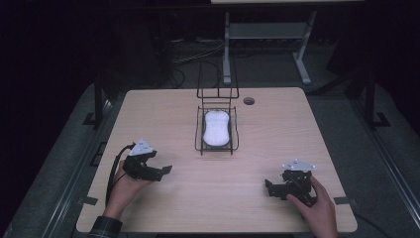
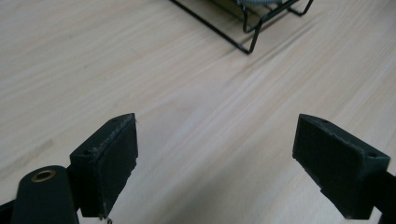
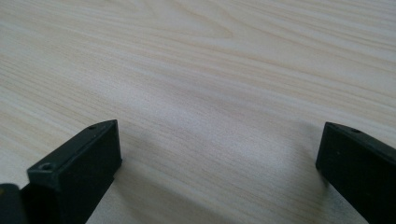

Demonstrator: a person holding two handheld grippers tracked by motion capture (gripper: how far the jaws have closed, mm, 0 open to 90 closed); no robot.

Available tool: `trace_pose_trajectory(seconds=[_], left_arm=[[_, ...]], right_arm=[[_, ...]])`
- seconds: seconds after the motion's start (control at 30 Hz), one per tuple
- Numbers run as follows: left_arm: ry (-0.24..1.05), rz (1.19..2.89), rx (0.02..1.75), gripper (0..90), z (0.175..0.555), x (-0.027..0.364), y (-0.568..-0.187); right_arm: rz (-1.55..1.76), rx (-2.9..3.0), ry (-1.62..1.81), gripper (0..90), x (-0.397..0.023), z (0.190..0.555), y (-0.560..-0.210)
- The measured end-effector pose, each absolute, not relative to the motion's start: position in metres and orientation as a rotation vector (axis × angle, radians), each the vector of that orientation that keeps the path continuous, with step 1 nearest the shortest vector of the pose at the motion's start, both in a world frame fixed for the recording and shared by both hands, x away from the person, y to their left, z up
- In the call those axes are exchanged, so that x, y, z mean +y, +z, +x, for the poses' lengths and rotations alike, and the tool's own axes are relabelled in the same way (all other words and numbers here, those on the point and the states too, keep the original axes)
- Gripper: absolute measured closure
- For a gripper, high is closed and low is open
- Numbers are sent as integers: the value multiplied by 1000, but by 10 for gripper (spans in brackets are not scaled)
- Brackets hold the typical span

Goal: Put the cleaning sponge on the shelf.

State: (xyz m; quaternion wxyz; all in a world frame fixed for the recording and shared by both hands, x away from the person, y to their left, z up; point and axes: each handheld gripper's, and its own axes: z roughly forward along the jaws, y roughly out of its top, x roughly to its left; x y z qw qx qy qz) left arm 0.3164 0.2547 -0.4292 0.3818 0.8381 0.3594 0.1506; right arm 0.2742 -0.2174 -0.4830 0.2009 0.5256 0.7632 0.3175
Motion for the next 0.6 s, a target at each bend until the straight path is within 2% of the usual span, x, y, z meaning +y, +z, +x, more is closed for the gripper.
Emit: trace_pose_trajectory(seconds=[0.6], left_arm=[[371, 2282, 993, 128, 283, 269, -462]], right_arm=[[1469, 2132, 888, 0, -217, 274, -483]])
